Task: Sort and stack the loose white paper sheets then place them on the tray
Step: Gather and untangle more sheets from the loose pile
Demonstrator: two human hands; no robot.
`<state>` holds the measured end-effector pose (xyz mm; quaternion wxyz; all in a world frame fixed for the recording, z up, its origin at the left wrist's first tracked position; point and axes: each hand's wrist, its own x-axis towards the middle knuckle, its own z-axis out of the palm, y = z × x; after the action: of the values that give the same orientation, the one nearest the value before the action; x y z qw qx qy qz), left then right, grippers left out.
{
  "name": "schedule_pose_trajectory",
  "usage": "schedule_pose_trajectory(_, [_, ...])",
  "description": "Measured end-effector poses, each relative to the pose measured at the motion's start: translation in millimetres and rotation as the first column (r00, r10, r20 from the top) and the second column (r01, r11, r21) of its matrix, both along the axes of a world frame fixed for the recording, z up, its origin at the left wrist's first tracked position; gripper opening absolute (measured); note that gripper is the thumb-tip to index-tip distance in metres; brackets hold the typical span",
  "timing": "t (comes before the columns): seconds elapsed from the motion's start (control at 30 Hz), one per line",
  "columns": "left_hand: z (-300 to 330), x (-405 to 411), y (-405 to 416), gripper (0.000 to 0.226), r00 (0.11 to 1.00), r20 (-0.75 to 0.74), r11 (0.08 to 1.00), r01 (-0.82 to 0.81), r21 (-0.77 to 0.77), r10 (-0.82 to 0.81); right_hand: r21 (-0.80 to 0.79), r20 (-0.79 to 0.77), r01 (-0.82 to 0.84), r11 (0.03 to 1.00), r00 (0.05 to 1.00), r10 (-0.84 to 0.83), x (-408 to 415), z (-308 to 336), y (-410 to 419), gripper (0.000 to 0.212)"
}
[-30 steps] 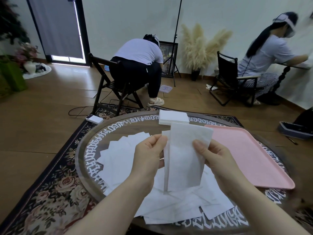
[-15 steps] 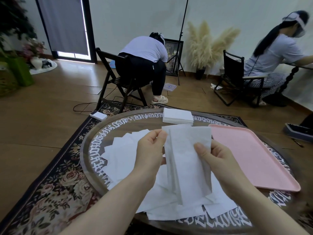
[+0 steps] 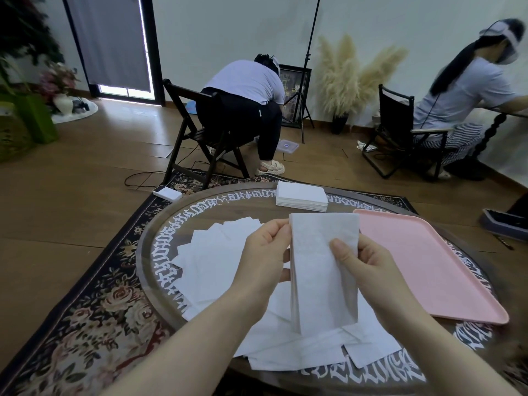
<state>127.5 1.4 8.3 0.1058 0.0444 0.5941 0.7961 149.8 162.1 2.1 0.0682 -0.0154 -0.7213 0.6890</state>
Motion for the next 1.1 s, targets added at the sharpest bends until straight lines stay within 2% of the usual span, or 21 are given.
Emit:
schedule_pose_trajectory(0.57, [-2.2,0.7,1.3,0.019,1.0,0.016,0.996,-0.027,0.081,0.026,-0.036,0.001,0.003,0.999,1.0,-0.003,-1.4,-1.5,1.2,0.017])
schedule_pose_trajectory(0.8, [-3.4,1.3,1.0,0.022,1.0,-0.012,0.988,-0.025,0.155,0.027,-0.071,-0.014,-0.013,0.997,1.0,0.012,-1.0,-0.6,0.0,0.019])
schedule_pose_trajectory(0.97, [-2.2,1.3,2.1,0.034,0.999,-0.031,0.983,-0.014,0.183,0.02,-0.084,-0.027,-0.026,0.996,0.999,0.023,0.3,1.5,-0.3,0.02])
schedule_pose_trajectory(1.1, [-4.5,0.8,2.4,0.021,0.999,-0.016,0.987,-0.047,0.153,0.05,-0.077,-0.013,-0.01,0.997,1.0,0.009,0.9,1.1,-1.1,0.019])
